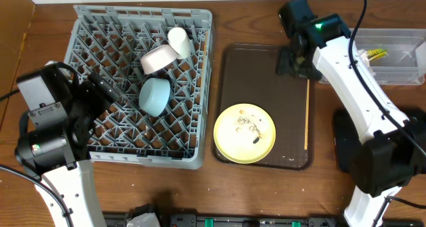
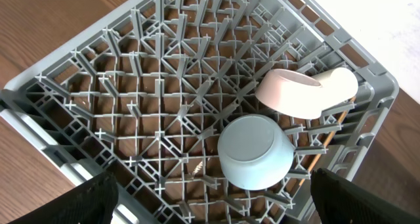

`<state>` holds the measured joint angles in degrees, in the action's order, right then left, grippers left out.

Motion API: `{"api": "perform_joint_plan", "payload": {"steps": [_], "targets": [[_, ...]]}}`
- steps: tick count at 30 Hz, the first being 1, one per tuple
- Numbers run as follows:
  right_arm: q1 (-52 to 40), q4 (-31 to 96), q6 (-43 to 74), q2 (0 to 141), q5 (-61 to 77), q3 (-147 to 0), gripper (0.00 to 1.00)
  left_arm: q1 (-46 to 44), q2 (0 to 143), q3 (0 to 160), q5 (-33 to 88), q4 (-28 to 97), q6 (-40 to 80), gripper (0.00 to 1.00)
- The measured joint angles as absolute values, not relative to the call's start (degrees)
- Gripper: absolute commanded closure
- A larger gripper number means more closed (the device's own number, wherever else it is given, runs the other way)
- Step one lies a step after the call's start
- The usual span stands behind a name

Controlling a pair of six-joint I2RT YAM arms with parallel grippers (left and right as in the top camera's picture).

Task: Sort waste into correct bins and load items into the dishwasher
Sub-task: 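Grasp the second wooden chopstick on the tray with the right gripper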

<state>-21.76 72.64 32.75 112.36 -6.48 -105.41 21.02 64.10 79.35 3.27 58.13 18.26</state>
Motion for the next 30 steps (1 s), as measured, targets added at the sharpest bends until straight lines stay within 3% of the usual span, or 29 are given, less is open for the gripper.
{"api": "perform_joint_plan", "payload": {"steps": [9,20,28,30], "targets": [[-21.4,62.2,32.2,114.1,-4.3,-85.2,0.35,21.0,64.1,79.4,3.3,58.2,18.3,0.05],[-19.2,57.1,30.1,114.1,-3.4,-78.5,0.30,21.0,64.1,79.4,3.3,58.2,18.3,0.05],[-18.8,53.0,27.8,114.1,0.2,-75.7,0.32,21.0,64.1,79.4,3.3,58.2,18.3,0.05],[-18.8,52.6,27.6,114.1,0.4,-75.2,0.41,21.0,64.1,79.4,3.3,58.2,18.3,0.05]]}}
